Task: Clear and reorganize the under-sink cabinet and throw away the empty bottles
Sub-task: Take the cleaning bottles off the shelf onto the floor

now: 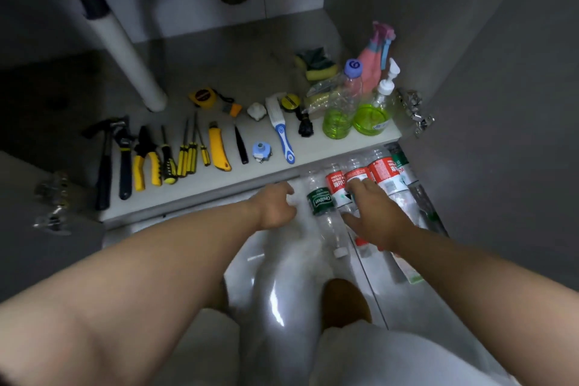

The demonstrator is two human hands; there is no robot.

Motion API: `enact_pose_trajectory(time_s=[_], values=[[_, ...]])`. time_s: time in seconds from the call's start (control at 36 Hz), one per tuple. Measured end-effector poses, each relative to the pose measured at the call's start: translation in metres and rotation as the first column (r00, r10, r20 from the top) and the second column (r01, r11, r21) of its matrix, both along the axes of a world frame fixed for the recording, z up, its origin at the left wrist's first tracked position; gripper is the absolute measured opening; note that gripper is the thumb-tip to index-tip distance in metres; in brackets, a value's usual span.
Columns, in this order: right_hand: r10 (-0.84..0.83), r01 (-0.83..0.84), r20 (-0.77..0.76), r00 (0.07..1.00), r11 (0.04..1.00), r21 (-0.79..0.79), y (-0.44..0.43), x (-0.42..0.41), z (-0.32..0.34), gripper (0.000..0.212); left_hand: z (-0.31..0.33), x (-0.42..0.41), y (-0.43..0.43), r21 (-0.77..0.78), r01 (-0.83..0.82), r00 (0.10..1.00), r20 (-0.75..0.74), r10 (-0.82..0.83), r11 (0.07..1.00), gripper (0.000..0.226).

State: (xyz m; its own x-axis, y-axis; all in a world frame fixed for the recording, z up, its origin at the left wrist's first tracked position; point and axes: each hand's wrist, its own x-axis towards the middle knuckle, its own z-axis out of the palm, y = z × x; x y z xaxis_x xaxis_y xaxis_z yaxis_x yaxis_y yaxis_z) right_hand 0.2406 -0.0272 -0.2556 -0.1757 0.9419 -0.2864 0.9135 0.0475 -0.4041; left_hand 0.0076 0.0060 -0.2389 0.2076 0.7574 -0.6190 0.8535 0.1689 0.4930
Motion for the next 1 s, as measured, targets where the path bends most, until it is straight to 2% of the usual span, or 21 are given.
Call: enact_pose_trajectory(time_s=[0.08, 0.17, 0.25, 0.36, 0.44, 0.56, 0.64, 0.72, 0.86, 0.92, 1.0], values=[[0.044, -0.044, -0.01, 0.999, 0.999, -0.028, 0.013, -0.01, 0.021, 0.049, 0.027, -0.018, 0.002, 0.052, 0.065, 0.996, -0.061, -0.061, 0.997, 0.051], [0.009, -0.008, -0.026, 1.0, 1.0, 0.023, 0.028, -0.015, 0.044, 0.044, 0.046, -0.029, 0.007, 0.086, 0.096, 0.991, -0.096, -0.088, 0.992, 0.046], [-0.11, 0.107, 0.006, 0.994, 0.98, 0.17, 0.049, -0.011, 0.069, 0.048, 0.058, -0.029, 0.021, 0.127, 0.107, 0.991, -0.09, -0.096, 0.986, 0.041], [-0.267, 0.245, 0.01, 0.964, 0.899, 0.364, 0.087, 0.01, 0.093, 0.062, 0.06, -0.01, 0.052, 0.252, 0.092, 0.996, -0.014, -0.091, 0.963, 0.044], [-0.322, 0.286, 0.022, 0.946, 0.868, 0.405, 0.117, 0.028, 0.102, 0.066, 0.057, 0.013, 0.07, 0.324, 0.042, 0.991, 0.109, -0.081, 0.945, 0.06], [-0.349, 0.307, 0.073, 0.934, 0.892, 0.332, 0.155, 0.047, 0.097, 0.059, 0.058, 0.047, 0.095, 0.445, 0.01, 0.962, 0.241, -0.13, 0.895, 0.094], [-0.298, 0.264, 0.091, 0.95, 0.925, 0.275, 0.173, 0.054, 0.09, 0.058, 0.063, 0.073, 0.117, 0.525, -0.014, 0.949, 0.275, -0.154, 0.851, 0.104], [-0.265, 0.225, 0.113, 0.958, 0.934, 0.278, 0.18, 0.055, 0.087, 0.054, 0.071, 0.095, 0.142, 0.585, -0.037, 0.961, 0.243, -0.132, 0.81, 0.091], [-0.26, 0.206, 0.084, 0.962, 0.892, 0.403, 0.176, 0.056, 0.086, 0.028, 0.068, 0.107, 0.16, 0.618, -0.067, 0.959, 0.257, -0.121, 0.783, 0.041], [-0.234, 0.188, 0.064, 0.97, 0.892, 0.411, 0.17, 0.057, 0.087, 0.017, 0.065, 0.105, 0.158, 0.661, -0.069, 0.962, 0.242, -0.125, 0.747, 0.033], [-0.196, 0.157, 0.046, 0.98, 0.885, 0.438, 0.153, 0.061, 0.089, 0.012, 0.063, 0.102, 0.15, 0.69, -0.062, 0.955, 0.25, -0.158, 0.721, 0.029]])
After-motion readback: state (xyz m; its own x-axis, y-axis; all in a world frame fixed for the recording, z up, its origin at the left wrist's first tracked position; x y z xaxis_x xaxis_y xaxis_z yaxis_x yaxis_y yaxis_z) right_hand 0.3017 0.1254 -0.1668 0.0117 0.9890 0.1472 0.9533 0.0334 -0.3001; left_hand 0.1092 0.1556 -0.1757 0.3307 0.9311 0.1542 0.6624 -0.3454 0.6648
